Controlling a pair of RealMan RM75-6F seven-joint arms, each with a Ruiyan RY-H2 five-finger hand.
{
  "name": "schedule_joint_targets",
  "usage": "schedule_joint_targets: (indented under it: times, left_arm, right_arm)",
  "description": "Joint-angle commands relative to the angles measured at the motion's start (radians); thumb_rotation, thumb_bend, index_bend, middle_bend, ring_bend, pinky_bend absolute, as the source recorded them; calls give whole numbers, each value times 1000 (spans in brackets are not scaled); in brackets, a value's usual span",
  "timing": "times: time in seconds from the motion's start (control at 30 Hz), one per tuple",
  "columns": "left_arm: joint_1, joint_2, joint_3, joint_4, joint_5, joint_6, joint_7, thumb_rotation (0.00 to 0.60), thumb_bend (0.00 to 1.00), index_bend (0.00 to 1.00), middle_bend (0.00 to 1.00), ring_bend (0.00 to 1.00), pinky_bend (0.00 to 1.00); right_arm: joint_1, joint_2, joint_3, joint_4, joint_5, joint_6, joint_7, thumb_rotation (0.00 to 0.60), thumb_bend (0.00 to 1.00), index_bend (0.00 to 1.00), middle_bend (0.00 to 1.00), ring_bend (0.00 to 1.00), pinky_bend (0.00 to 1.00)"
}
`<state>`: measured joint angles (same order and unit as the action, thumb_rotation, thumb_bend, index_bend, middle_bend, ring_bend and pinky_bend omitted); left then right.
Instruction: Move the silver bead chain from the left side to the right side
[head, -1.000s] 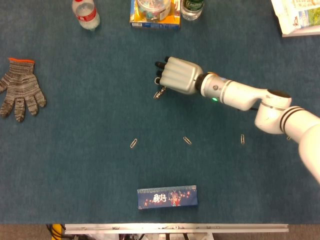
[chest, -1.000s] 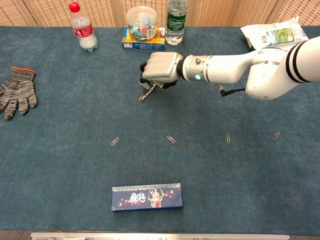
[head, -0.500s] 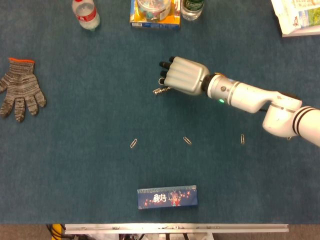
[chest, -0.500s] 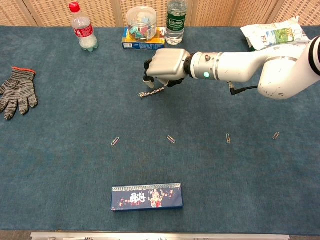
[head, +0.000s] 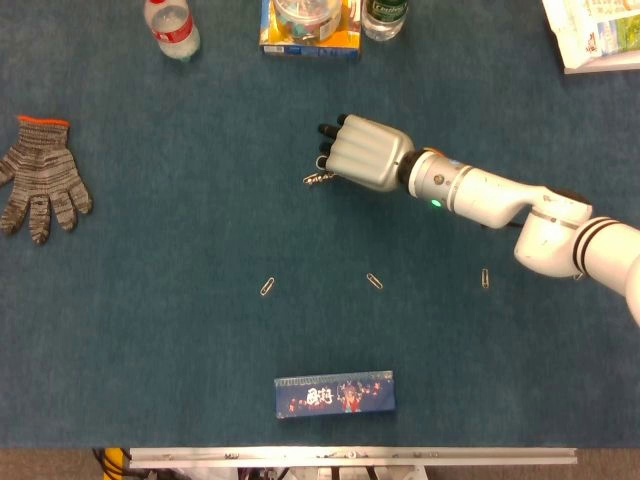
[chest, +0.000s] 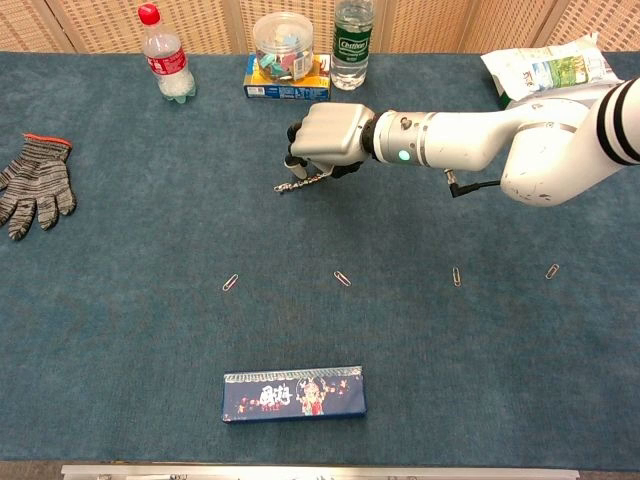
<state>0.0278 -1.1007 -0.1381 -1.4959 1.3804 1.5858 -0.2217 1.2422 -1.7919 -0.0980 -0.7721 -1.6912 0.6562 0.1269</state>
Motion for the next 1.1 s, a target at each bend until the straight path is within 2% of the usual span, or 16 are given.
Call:
schedule_joint_targets:
  times: [0.03,0.43,0.77,0.83,0.93,1.03,1.1]
  left_arm:
    - [0,0,0,0,0,0,0,600,220,450,139,5,0]
    - [-2,0,1,-3,3,-2,4,600,220,450,139,5,0]
    - [-1,0,3,-8,12,5,8,600,220,450,140,6,0]
    - [0,1,3,-8,12,8,5,600,220,450,140,6,0]
    - [2,2,4,-8,16,12,1,600,220,450,140,6,0]
    - [3,3,5,-9,19,14,-2,600,220,450,140,6,0]
    - [4,4,6,-9,21,16,-5,600,220,450,140,6,0]
  right_arm:
    - [-3,7,-4,-5,-2,-1,0,600,1000,387,362,163,325]
    - [-44,133,-17,-144,13,4,-63,600,1000,387,362,162,325]
    - [-82,161,34,-218,64,37,-115,600,992,387,358,163,326]
    - [-98,155,57,-227,89,55,-133,600,872,387,349,162,327]
    - [-125,144,91,-241,130,81,-185,600,607,387,333,162,329]
    - [-145,143,126,-278,186,82,-254,600,444,387,289,161,330]
    - [-158,146,151,-313,233,75,-302,600,384,387,259,148,329]
